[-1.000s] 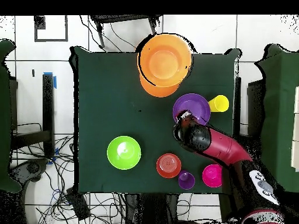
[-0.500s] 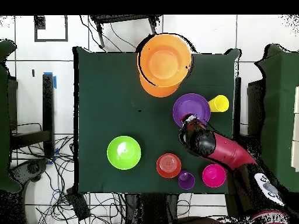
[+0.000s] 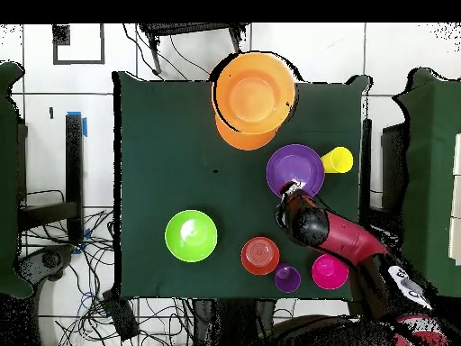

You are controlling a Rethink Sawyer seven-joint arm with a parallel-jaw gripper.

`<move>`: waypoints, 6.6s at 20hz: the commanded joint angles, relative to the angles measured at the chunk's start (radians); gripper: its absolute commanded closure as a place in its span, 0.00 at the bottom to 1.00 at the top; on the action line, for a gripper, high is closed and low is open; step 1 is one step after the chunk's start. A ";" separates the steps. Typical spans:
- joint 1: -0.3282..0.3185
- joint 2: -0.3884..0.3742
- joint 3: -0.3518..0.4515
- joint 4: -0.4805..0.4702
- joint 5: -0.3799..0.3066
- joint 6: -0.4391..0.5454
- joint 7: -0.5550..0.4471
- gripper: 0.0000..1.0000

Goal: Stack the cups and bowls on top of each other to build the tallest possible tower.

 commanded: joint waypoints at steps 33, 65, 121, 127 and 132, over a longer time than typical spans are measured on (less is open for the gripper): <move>-0.014 -0.127 0.105 0.112 -0.041 0.130 0.002 0.00; -0.150 0.061 0.163 0.035 -0.212 0.018 -0.028 1.00; -0.117 -0.620 0.427 0.172 0.198 0.579 -0.027 1.00; -0.105 -0.611 0.461 0.106 0.259 0.599 -0.028 1.00; -0.104 -0.562 0.487 0.044 0.270 0.529 -0.035 1.00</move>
